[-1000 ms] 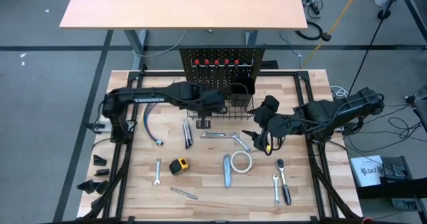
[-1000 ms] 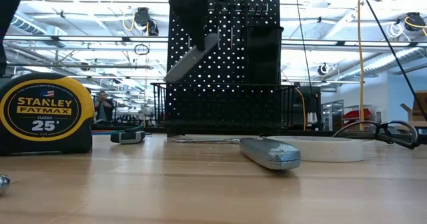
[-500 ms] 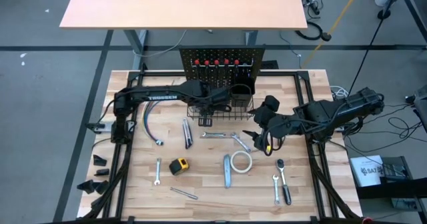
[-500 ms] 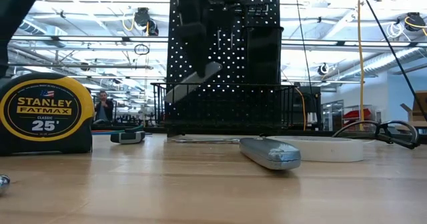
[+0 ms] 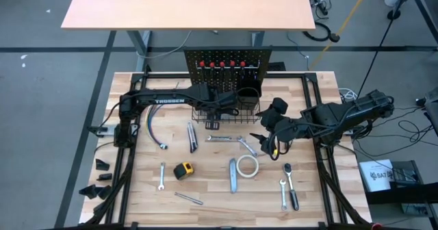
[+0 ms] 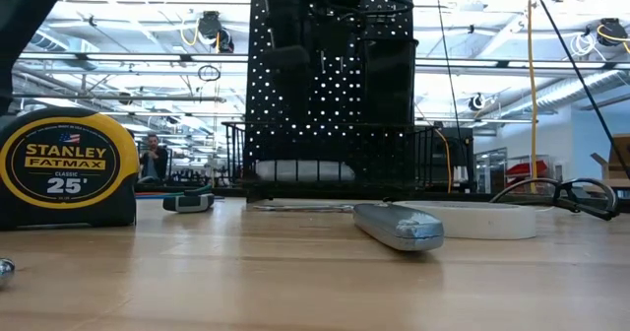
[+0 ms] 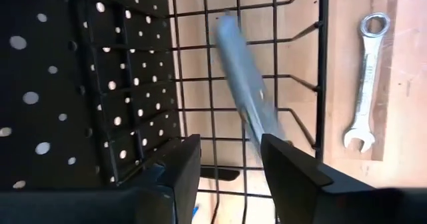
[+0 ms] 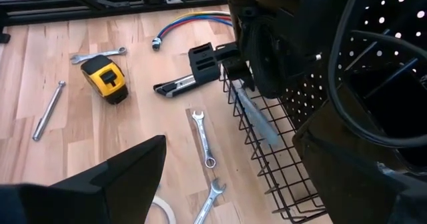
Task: Hang tools onto peg board
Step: Put the silver utility knife into the pegboard basket
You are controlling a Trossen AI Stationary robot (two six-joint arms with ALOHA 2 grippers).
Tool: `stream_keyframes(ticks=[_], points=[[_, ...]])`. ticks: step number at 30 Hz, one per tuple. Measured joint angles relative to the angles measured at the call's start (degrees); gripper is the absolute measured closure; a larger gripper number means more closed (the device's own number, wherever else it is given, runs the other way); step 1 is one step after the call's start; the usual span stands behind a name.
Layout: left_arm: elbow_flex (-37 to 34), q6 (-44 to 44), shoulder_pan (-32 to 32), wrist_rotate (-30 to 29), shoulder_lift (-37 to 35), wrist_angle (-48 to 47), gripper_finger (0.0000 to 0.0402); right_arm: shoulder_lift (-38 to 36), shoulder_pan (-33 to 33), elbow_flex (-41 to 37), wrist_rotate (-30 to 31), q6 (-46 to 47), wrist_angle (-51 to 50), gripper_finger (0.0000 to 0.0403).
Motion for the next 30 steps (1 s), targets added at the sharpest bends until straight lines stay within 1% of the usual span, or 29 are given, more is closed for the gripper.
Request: stream_keyframes(ticks=[6,9,15,20,25,30], points=[[0.0,0.0,0.0,-0.3,-0.5,0.0,0.0236,0.0,0.0,0.0,0.0,-0.1,-0.1,0.0055],[0.0,0.0,-0.3,0.3,-2.0,0.2,0.0235,0.0,0.0,0.0,0.0,-0.2,-0.2,0.0055],[0.0,-0.6,-2.0,0.9,-6.4,0.3,0.0235,0.0,0.0,0.0,0.0,-0.2,-0.2,0.0055],[0.0,-1.6,-4.7,1.3,-10.8,-0.2,0.0235,0.0,0.0,0.0,0.1,4.4,1.2,0.0055],[0.0,-4.6,-8.2,2.3,-16.0,-0.1,0.0235,0.5,0.0,0.1,-4.1,7.3,3.7,0.0055],[0.0,-10.0,-11.2,3.5,-22.2,2.1,0.0238,3.4,0.1,0.1,-6.3,9.2,8.6,0.0055]])
